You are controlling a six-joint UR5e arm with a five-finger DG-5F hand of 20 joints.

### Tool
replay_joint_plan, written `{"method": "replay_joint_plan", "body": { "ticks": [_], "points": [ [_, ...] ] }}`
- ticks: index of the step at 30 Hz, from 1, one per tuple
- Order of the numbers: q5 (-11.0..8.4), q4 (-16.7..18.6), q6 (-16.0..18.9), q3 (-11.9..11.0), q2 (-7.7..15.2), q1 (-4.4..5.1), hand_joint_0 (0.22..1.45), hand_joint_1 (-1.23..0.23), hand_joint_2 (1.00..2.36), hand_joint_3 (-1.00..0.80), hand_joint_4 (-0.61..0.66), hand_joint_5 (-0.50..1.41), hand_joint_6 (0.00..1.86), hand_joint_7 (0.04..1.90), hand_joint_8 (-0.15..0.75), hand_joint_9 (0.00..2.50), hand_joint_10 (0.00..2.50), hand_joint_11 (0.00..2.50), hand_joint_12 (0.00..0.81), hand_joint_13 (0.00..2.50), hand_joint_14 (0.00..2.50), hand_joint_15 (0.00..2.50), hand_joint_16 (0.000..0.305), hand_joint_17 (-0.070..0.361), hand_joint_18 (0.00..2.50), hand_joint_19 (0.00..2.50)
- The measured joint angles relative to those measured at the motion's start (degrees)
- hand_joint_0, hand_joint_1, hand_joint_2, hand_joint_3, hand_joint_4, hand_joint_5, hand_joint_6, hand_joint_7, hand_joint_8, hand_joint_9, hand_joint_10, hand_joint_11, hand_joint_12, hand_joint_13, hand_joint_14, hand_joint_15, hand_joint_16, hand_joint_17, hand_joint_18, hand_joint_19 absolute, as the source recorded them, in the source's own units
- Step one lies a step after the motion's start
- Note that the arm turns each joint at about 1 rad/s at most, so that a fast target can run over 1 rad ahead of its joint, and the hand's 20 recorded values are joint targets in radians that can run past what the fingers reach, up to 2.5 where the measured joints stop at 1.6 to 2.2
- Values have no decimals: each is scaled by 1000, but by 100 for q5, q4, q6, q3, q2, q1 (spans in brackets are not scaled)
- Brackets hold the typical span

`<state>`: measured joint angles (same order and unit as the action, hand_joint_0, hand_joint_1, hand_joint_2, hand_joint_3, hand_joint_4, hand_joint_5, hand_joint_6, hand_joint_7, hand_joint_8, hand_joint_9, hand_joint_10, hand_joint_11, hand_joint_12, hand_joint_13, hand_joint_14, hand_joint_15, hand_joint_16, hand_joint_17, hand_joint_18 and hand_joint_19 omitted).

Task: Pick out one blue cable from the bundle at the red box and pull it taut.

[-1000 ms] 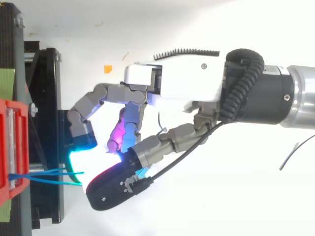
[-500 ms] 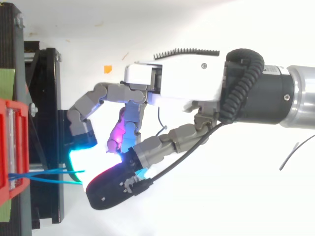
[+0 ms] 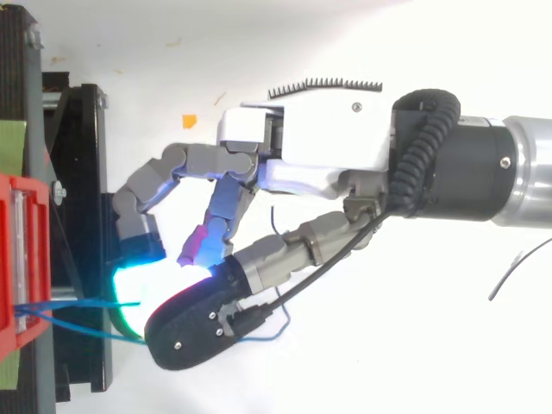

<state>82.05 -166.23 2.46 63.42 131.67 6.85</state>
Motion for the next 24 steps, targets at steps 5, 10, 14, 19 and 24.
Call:
{"method": "replay_joint_plan", "body": {
  "ticks": [5,10,14,19,24],
  "points": [
    [104,-25,311,-62,-27,-5,582,-836,1016,2,-291,-55,865,1135,203,1182,20,462,327,923,13,329,51,115,855,557],
    [171,-175,334,-73,-106,-3,584,-831,1015,-8,-284,-55,866,1112,208,1256,19,539,260,927,11,269,37,83,809,457],
    [197,-399,318,-74,-134,-1,587,-826,1015,-24,-255,-58,864,1112,214,1372,25,694,206,1015,11,293,26,57,844,445],
    [399,-805,253,-74,-137,-14,593,-800,1015,-56,-221,-61,857,1106,226,1432,24,755,206,1112,15,391,24,54,891,475],
    [567,-975,209,-70,-139,-73,597,-795,1016,-55,-208,-60,851,1129,235,1430,24,766,229,1175,20,517,28,63,943,538]
  ]
}}
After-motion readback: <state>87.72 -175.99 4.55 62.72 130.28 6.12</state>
